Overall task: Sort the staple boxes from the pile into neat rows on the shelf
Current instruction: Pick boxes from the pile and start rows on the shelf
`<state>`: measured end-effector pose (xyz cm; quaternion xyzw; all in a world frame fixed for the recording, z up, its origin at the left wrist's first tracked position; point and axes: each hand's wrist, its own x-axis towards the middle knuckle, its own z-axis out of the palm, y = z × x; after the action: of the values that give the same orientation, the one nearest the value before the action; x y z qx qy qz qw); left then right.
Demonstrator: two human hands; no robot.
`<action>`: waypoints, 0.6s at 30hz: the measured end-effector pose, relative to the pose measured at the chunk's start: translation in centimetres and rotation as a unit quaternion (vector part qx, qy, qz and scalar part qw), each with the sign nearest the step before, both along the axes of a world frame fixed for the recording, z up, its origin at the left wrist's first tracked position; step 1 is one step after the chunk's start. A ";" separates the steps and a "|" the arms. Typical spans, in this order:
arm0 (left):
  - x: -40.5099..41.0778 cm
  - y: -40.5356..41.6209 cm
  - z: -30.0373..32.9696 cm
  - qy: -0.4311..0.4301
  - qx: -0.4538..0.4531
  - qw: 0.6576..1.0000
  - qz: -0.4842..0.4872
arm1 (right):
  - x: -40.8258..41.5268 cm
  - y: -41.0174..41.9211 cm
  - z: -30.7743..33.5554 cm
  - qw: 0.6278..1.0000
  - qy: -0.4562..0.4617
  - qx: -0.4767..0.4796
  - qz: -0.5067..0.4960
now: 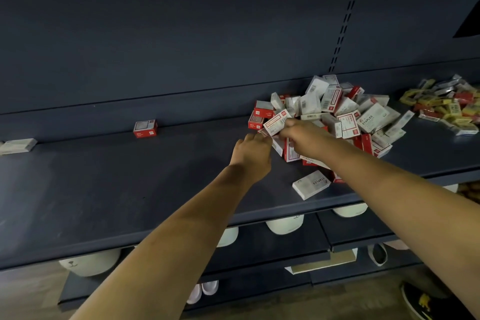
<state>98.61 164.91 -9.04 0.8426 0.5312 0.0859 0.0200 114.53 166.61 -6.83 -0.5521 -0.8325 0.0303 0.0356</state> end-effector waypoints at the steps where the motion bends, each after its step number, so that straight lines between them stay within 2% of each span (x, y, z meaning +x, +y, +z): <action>1: -0.3 0.0 0.0 -0.007 0.003 1.000 0.002 | 0.0 -0.1 0.2 1.000 0.007 -0.002 0.000; 6: -2.0 0.1 0.2 -0.077 -0.021 0.997 0.013 | 0.1 -1.0 1.2 0.997 0.074 0.007 -0.021; 8: -2.8 -0.2 -0.1 -0.158 -0.047 0.986 0.024 | -0.2 -1.2 1.3 0.990 0.136 0.017 -0.041; 10: -3.4 -0.5 -0.5 -0.271 -0.094 0.957 0.051 | -0.6 -1.5 1.2 0.971 0.229 0.019 -0.070; 12: -3.9 -1.0 -0.7 -0.398 -0.169 0.897 0.089 | -1.3 -2.0 0.8 0.934 0.344 0.004 -0.098; 15: -4.8 -1.5 -0.7 -0.586 -0.274 0.751 0.131 | -2.7 -2.8 -0.1 0.872 0.470 -0.025 -0.136; 16: -5.3 -1.7 -0.7 -0.616 -0.289 0.721 0.129 | -3.1 -2.9 -0.4 0.858 0.492 -0.033 -0.145; 18: -6.3 -2.3 -0.8 -0.644 -0.305 0.693 0.111 | -4.0 -3.2 -0.9 0.829 0.534 -0.052 -0.158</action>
<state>92.27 162.66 -9.84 0.4634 0.4751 0.4418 0.6036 110.57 163.43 -7.72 -0.5750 -0.5823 0.3576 0.4499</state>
